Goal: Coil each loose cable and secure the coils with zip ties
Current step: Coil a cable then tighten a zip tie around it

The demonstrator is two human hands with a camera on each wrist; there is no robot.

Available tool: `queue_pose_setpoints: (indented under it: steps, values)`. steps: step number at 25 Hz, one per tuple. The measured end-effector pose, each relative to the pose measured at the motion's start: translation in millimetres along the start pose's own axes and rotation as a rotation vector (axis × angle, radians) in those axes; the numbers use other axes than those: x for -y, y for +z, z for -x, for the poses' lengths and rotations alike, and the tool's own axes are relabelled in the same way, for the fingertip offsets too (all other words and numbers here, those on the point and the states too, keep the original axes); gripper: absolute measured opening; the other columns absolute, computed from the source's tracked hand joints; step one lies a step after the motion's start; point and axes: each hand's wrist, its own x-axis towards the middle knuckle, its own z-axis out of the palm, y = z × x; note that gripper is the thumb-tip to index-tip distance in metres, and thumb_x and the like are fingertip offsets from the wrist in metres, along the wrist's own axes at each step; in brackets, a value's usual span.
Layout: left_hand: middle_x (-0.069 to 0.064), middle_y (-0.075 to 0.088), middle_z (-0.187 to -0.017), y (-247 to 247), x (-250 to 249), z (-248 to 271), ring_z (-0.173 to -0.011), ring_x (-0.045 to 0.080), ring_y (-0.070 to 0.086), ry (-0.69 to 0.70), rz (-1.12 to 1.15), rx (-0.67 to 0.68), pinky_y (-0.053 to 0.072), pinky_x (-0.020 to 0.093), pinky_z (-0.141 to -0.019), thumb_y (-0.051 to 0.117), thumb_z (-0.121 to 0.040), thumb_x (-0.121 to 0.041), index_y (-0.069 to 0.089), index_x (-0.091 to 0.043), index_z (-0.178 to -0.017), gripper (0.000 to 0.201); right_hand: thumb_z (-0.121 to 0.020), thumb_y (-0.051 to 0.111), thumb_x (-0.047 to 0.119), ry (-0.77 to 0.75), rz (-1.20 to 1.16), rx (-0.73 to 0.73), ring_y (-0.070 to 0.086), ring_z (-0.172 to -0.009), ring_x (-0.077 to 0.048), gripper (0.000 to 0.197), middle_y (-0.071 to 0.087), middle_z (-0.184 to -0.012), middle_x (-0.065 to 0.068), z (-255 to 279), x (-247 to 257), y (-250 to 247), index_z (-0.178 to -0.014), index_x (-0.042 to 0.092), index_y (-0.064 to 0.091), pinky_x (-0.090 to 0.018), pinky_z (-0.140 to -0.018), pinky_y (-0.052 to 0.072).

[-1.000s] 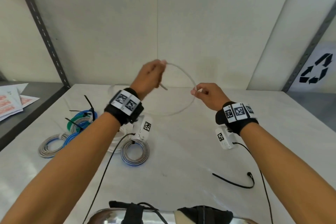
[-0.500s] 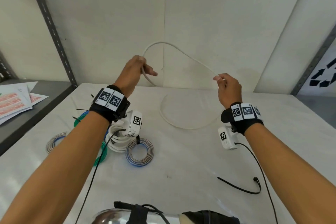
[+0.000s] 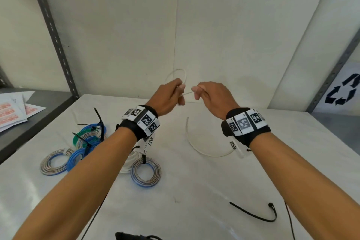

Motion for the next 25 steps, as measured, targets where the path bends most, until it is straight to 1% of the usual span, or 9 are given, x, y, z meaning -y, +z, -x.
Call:
queue_pose_setpoints:
  steps: [4,8,10,12,14,16,18,20,25]
  values:
    - [-0.007,0.043,-0.060,1.9,-6.3,4.9,-0.052,0.009,0.037,-0.169,0.221,0.073,0.032,0.028,-0.058,0.033,-0.109,-0.027,0.042,-0.017,-0.073,0.039,-0.106,0.045,0.039,0.104,-0.230,-0.258,0.046,-0.052,-0.007,0.044,0.051,-0.057,0.007,1.7,-4.3,-2.9,-0.075,0.015,0.064,-0.024,-0.056,0.037]
    - [-0.004,0.023,-0.055,10.4,-27.3,9.2,-0.049,0.012,0.016,-0.375,0.751,0.187,0.014,0.028,-0.049,0.027,-0.110,-0.035,0.033,-0.020,-0.068,0.044,-0.105,0.048,0.041,0.236,-0.334,-0.339,0.047,-0.051,-0.007,0.044,0.052,-0.053,0.012,0.1,-4.5,13.7,-0.076,0.013,0.065,-0.030,-0.058,0.041]
    - [-0.003,0.022,-0.053,15.5,-28.8,11.1,-0.047,0.011,0.016,-0.420,0.867,0.174,0.017,0.025,-0.046,0.028,-0.110,-0.038,0.031,-0.020,-0.067,0.047,-0.105,0.050,0.033,0.297,-0.424,-0.445,0.068,-0.074,-0.022,0.040,0.071,-0.072,-0.001,-1.7,-6.5,19.9,-0.077,0.010,0.066,-0.039,-0.070,0.052]
    - [-0.004,0.024,-0.050,21.2,-25.5,13.5,-0.043,0.012,0.021,-0.428,0.945,0.160,0.032,0.024,-0.046,0.030,-0.110,-0.038,0.031,-0.020,-0.066,0.048,-0.105,0.050,0.029,0.332,-0.500,-0.517,0.068,-0.084,-0.032,0.040,0.070,-0.079,-0.021,-2.8,-11.0,22.9,-0.076,0.006,0.066,-0.044,-0.078,0.051]
    - [-0.005,0.024,-0.050,23.9,-20.9,15.5,-0.041,0.010,0.022,-0.448,1.088,0.140,0.037,0.023,-0.046,0.030,-0.109,-0.039,0.033,-0.019,-0.067,0.047,-0.105,0.051,0.032,0.343,-0.534,-0.510,0.060,-0.064,-0.025,0.043,0.060,-0.064,-0.018,-1.9,-13.0,24.9,-0.073,0.008,0.066,-0.038,-0.069,0.048]
    - [-0.008,0.017,-0.053,21.7,-14.9,14.7,-0.042,0.008,0.012,-0.476,1.275,0.124,0.020,0.019,-0.038,0.032,-0.108,-0.040,0.036,-0.020,-0.070,0.043,-0.102,0.055,0.040,0.366,-0.533,-0.456,0.045,-0.052,-0.014,0.045,0.050,-0.054,-0.007,-0.8,-19.2,25.2,-0.069,0.013,0.066,-0.029,-0.061,0.042]
    - [-0.008,0.010,-0.057,14.0,-7.6,15.0,-0.044,0.009,0.006,-0.501,1.378,0.095,0.010,0.019,-0.037,0.032,-0.107,-0.038,0.039,-0.021,-0.073,0.039,-0.097,0.059,0.048,0.375,-0.434,-0.360,0.040,-0.049,-0.005,0.046,0.051,-0.049,0.007,2.4,-29.1,24.5,-0.067,0.014,0.066,-0.022,-0.055,0.035]
    - [-0.008,0.008,-0.057,3.9,-0.3,15.9,-0.044,0.010,0.004,-0.500,1.420,0.040,0.008,0.020,-0.036,0.031,-0.107,-0.037,0.042,-0.020,-0.076,0.036,-0.096,0.059,0.050,0.334,-0.328,-0.275,0.040,-0.049,-0.005,0.041,0.050,-0.052,0.008,5.9,-36.4,25.0,-0.075,0.016,0.064,-0.023,-0.054,0.033]
    - [-0.008,0.020,-0.049,-30.7,28.5,15.6,-0.043,0.008,0.011,-0.382,1.685,-0.176,0.017,0.020,-0.038,0.030,-0.103,-0.026,0.044,-0.018,-0.076,0.032,-0.102,0.055,0.038,0.190,-0.178,-0.295,0.047,-0.054,-0.007,0.020,0.050,-0.060,0.010,14.3,-39.3,28.3,-0.100,0.020,0.063,-0.028,-0.055,0.041]
